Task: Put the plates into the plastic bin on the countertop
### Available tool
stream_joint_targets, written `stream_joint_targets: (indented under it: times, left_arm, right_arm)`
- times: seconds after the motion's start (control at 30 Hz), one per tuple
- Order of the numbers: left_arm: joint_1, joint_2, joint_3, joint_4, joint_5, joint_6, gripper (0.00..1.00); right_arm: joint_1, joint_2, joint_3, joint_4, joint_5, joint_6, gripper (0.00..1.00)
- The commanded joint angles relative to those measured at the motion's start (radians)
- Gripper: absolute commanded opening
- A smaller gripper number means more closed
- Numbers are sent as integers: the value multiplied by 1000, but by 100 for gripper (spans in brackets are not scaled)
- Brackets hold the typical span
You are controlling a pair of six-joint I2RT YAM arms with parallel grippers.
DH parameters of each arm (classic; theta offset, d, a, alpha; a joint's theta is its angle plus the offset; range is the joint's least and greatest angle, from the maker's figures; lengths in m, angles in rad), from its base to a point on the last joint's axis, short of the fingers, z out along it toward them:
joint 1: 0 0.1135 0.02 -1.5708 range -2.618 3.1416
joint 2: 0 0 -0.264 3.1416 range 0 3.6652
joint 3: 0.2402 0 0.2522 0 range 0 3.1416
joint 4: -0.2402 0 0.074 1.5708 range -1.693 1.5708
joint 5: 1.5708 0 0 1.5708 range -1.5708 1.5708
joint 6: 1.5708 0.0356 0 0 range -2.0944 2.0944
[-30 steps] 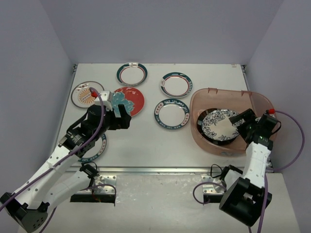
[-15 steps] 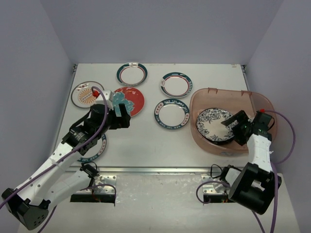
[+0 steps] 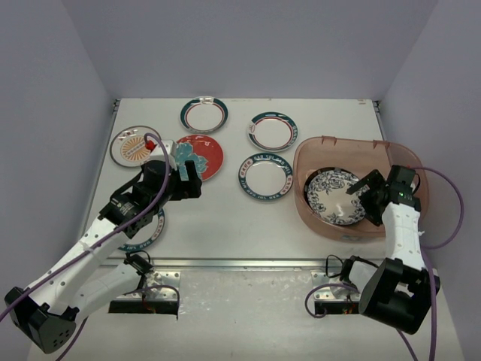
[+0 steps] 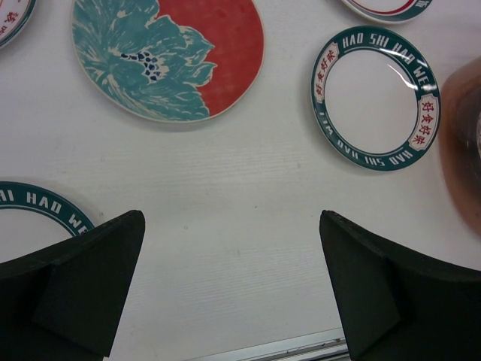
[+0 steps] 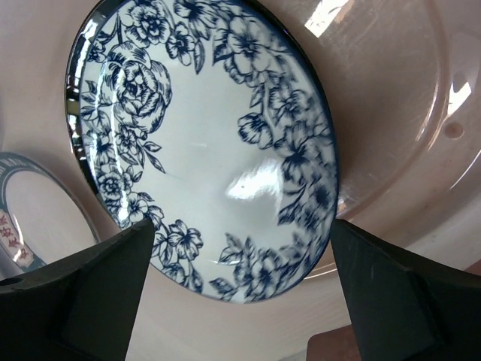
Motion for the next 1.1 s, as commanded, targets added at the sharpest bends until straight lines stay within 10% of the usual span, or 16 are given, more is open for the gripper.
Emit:
stream_joint_targets:
  times: [0.0, 0.23, 0.43, 0.7, 0.93, 1.07]
  left_arm:
    - [9, -5, 16, 23, -18, -5, 100]
    - [10, -1, 18, 22, -16, -5, 100]
    - [9, 6, 22, 17, -31, -20, 100]
    - [22, -26, 23, -17, -99, -148, 100]
    - [70, -19, -131, 216, 89, -464, 100]
    - [263, 96, -197, 411, 265, -628, 100]
  right_arm:
    - [5, -11, 52, -4, 32, 68, 99]
    - [14, -8, 73, -13, 18, 79, 99]
    - [18, -152, 45, 242, -443, 59, 99]
    - [21, -333, 228, 330, -663, 167, 99]
    - [64, -384, 232, 779, -1055, 536, 99]
    - [162, -442, 264, 692, -1077, 479, 99]
